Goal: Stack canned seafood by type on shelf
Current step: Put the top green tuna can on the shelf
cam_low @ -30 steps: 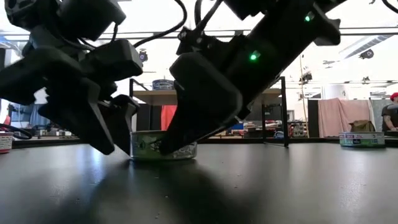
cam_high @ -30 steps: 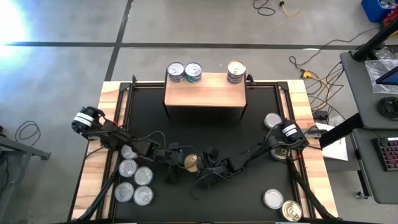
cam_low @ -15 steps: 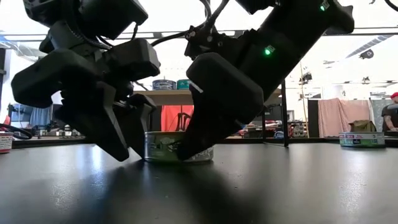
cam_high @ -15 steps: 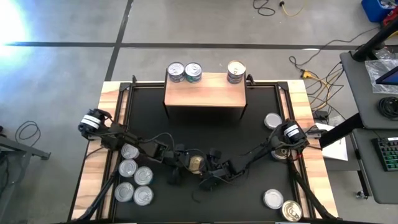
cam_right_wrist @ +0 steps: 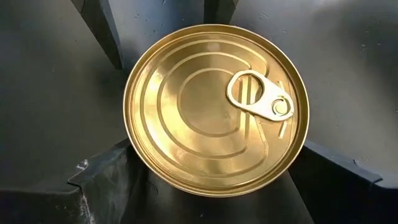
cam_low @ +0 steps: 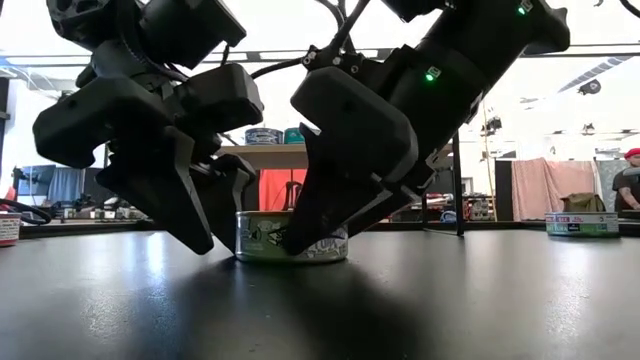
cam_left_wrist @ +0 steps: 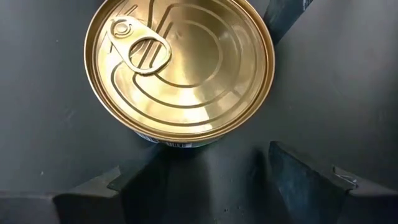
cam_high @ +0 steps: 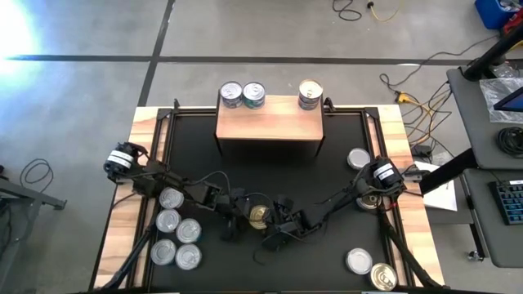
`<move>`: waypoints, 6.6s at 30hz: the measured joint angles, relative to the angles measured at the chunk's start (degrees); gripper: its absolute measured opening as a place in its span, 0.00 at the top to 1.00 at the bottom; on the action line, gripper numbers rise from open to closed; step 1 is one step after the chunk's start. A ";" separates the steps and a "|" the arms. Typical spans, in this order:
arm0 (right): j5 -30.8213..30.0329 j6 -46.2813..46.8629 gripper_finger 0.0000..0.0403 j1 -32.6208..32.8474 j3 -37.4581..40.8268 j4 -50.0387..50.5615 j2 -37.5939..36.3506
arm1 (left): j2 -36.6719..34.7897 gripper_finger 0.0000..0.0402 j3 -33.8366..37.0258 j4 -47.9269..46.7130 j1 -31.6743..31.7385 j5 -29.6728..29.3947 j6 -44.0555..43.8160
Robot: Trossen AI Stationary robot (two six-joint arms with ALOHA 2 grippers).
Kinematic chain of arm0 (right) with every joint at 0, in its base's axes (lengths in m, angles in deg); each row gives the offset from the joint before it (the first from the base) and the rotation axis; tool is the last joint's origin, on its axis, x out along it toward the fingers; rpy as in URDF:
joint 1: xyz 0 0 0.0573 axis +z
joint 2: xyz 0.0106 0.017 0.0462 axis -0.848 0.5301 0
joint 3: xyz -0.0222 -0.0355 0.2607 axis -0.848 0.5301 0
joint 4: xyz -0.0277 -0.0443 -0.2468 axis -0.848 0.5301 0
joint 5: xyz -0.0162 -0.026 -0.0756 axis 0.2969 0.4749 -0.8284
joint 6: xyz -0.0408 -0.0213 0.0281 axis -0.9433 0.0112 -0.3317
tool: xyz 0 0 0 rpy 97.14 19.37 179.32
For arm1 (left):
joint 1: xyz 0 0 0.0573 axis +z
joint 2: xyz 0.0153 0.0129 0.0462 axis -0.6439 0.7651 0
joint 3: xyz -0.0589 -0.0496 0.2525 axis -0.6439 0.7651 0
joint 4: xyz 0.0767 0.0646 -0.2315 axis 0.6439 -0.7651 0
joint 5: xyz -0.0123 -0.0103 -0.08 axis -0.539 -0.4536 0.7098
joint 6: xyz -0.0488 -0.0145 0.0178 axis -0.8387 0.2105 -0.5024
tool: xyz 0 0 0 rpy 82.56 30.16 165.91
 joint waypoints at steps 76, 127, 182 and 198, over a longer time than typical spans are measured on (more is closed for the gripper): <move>8.28 2.09 0.01 -5.26 -0.35 4.64 -0.11 | -11.11 0.33 10.81 -9.72 2.42 -13.44 -8.53; 6.56 -3.64 0.01 -5.53 -0.02 1.99 0.04 | 3.36 1.00 -3.74 -3.67 2.12 -11.45 1.76; -19.71 12.55 0.11 -24.74 -51.01 51.29 7.23 | -53.83 0.53 -13.82 -29.91 10.75 -31.05 6.15; -6.50 12.01 0.06 -34.88 -51.43 47.38 8.68 | -54.68 0.55 -19.12 -35.90 12.91 -28.38 11.86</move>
